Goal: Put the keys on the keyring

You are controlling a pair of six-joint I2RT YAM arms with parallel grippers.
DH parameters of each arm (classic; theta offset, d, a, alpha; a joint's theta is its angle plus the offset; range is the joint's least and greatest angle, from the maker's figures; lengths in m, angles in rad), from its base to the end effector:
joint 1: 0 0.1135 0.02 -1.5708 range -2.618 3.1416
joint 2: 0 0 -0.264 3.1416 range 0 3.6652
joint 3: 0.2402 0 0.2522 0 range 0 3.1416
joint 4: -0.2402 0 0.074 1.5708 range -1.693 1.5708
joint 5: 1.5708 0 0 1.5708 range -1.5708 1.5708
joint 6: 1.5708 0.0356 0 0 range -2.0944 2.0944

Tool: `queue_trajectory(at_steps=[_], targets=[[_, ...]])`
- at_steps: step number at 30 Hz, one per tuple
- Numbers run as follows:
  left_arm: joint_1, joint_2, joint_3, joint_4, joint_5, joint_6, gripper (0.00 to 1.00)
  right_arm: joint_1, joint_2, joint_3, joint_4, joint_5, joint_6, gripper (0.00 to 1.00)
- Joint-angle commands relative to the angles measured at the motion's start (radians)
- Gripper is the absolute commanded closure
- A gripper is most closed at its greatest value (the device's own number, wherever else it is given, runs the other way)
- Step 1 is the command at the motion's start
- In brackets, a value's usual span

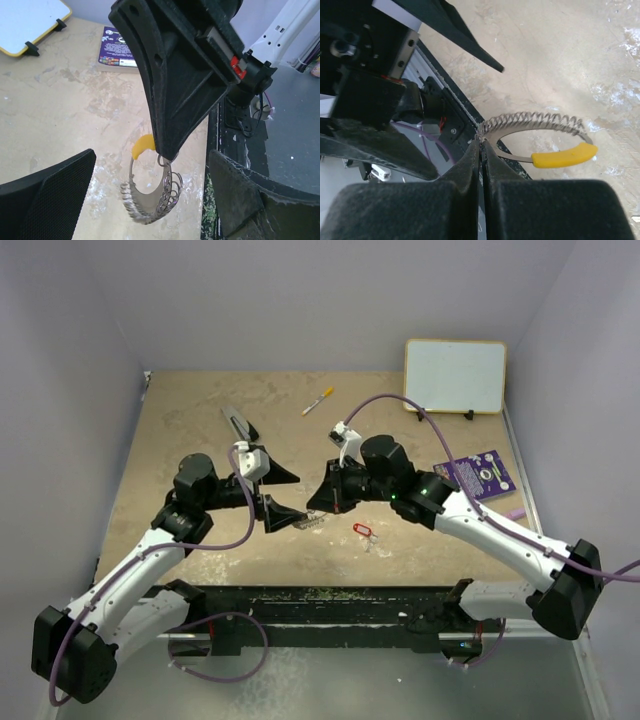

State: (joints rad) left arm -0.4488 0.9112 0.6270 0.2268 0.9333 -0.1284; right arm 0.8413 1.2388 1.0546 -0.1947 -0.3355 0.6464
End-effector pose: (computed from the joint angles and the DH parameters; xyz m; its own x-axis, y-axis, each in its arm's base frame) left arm 0.1725 -0.1148 0.3056 -0.1769 0.0006 -0.9842 0.9664 0.1898 -0.1736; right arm 0.1817 0.2208 0.3374 -0.7436 0.0216 -0.6683 -0.5762 0.4864 0.6568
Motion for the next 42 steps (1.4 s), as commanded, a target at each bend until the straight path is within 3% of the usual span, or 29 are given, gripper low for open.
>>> queue_trajectory(at_steps=[1,9,22,38,42], targets=[[-0.011,-0.015,0.035,-0.034,-0.030,0.009,0.03,0.038,0.000,0.076,0.002,0.073,0.020,1.00],[-0.020,-0.020,0.022,-0.040,-0.040,0.028,0.03,0.091,0.024,0.129,-0.029,0.110,0.027,1.00],[-0.022,-0.040,0.010,-0.053,0.042,0.122,0.17,0.123,0.031,0.158,-0.032,0.116,0.032,1.00],[-0.022,-0.044,0.025,-0.091,0.087,0.190,0.19,0.139,0.017,0.173,-0.070,0.131,0.019,1.00],[-0.022,-0.045,0.034,-0.099,0.145,0.210,0.25,0.139,0.003,0.167,-0.083,0.136,0.015,1.00]])
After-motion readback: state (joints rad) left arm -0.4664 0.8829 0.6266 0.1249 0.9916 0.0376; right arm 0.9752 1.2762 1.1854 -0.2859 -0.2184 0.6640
